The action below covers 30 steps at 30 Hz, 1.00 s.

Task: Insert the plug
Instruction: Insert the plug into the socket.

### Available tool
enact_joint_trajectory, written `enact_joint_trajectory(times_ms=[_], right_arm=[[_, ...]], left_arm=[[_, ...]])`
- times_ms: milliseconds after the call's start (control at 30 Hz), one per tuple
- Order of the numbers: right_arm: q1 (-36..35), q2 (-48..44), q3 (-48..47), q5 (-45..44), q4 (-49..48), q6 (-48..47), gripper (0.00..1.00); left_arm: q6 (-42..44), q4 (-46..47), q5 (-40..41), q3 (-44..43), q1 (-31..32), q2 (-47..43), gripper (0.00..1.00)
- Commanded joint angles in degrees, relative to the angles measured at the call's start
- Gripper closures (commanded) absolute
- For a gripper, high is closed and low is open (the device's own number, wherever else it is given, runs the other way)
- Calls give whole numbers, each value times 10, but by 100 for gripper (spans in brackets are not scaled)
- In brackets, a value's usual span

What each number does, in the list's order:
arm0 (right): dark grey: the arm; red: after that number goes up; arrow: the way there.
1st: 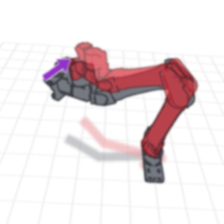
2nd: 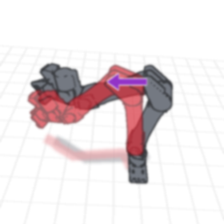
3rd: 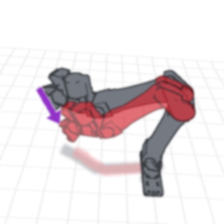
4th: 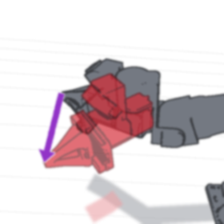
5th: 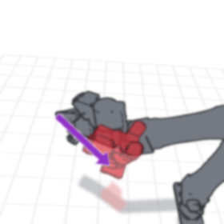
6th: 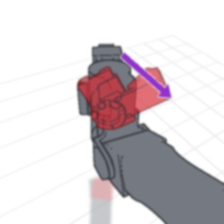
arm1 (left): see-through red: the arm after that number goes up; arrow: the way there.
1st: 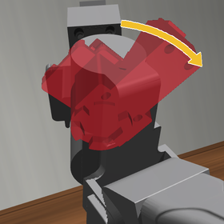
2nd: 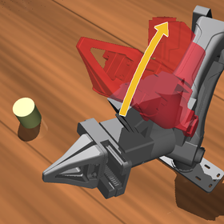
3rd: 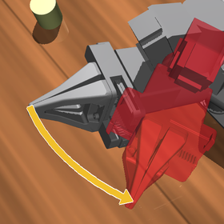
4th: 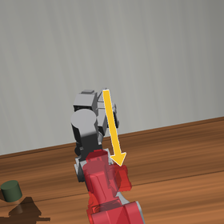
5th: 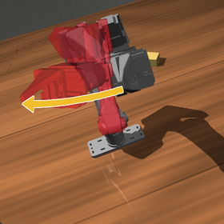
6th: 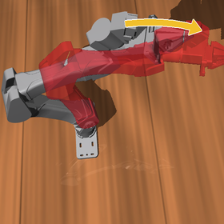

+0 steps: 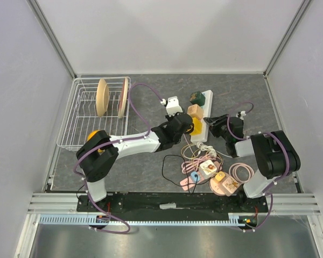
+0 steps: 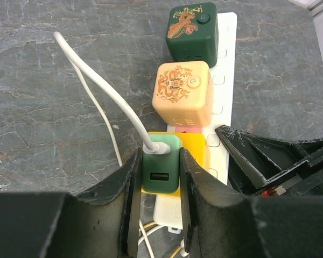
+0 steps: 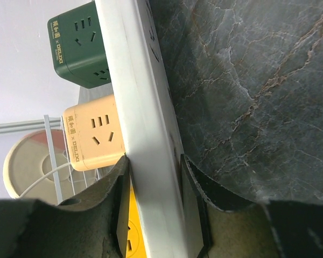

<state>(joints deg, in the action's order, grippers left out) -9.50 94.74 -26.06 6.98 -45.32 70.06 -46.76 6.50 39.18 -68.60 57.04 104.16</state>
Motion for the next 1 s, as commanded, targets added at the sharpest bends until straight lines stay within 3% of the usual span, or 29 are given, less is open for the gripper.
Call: enact_joint_trajectory(times_ms=[0, 300, 633, 800, 967], right_arm=[[-13, 29, 19, 79, -8, 65, 100], [-12, 49, 33, 108, -72, 71, 100], [-9, 55, 30, 110, -76, 62, 100], [8, 80, 50, 130, -143, 94, 100], [14, 71, 52, 128, -140, 88, 100]], left_arm=[[-28, 22, -91, 14, 35, 38, 98], [-56, 46, -180, 39, 29, 41, 98], [-9, -33, -173, -9, 35, 89, 98], [-41, -29, -193, 7, 33, 93, 98], [-89, -25, -191, 35, 34, 74, 98]])
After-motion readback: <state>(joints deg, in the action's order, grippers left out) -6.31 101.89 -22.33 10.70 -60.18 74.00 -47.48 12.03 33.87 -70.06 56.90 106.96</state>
